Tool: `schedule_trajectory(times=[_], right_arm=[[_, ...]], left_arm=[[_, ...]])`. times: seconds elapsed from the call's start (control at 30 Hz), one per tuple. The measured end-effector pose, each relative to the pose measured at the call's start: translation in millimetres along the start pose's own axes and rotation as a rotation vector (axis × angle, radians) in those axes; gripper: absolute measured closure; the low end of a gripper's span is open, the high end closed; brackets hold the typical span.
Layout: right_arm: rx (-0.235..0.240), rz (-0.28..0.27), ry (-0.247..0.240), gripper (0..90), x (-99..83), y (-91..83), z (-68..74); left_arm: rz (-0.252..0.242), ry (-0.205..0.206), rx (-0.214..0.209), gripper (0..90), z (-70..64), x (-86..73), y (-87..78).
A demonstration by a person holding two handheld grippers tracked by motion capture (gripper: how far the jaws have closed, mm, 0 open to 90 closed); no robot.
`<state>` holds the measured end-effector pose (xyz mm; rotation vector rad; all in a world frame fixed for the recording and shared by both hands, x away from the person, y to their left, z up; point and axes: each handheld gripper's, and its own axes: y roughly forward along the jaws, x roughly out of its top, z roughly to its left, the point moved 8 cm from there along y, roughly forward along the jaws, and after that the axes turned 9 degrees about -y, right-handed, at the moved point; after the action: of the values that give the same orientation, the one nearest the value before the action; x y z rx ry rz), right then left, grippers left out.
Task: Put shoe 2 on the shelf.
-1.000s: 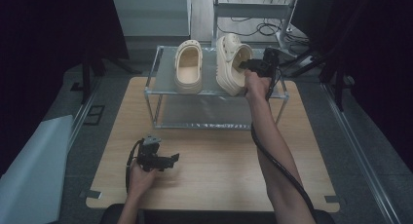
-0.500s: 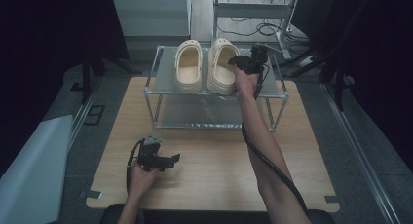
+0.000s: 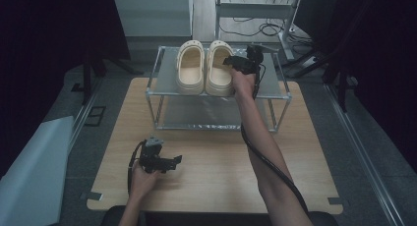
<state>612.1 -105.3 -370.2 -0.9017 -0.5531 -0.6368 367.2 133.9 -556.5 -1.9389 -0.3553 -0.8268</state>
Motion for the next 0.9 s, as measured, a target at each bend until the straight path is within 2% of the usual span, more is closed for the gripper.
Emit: schedule_trajectory(times=[0.03, 0.07, 0.1, 0.17, 0.4, 0.63, 0.83, 0.9], right_arm=[[0.02, 0.024, -0.002, 25.5, -3.8, 2.8, 0.1], [0.036, 0.011, 0.019, 25.4, -4.3, 2.9, -0.5], [0.042, -0.002, 0.017, 25.3, -3.8, 2.0, -1.2], [0.055, -0.008, -0.02, 25.0, -2.7, 0.7, 0.0], [0.112, -0.027, -0.051, 24.6, 3.6, -11.2, 1.7], [0.163, 0.007, -0.133, 20.8, -1.5, -18.9, 5.8], [0.215, 0.008, -0.164, 19.7, -2.6, -30.5, 3.3], [0.232, 0.004, -0.156, 19.1, -2.6, -34.7, 2.2]], left_arm=[[0.0, 0.0, 0.0, 0.9, 0.0, 0.1, 0.0], [-0.002, 0.0, 0.001, 0.9, 0.1, 0.1, 0.2], [-0.004, -0.001, 0.001, 0.9, 0.1, 0.2, 0.4], [-0.003, 0.0, 0.001, 0.9, 0.1, 0.1, 0.5], [0.006, 0.006, 0.0, 1.0, -1.2, -0.3, 2.0], [-0.012, 0.0, -0.002, 1.3, -0.8, 1.4, 0.2], [-0.014, -0.008, -0.018, 1.1, -1.0, 1.2, 0.7], [-0.011, -0.002, -0.019, 1.1, -1.2, 1.0, 0.9]])
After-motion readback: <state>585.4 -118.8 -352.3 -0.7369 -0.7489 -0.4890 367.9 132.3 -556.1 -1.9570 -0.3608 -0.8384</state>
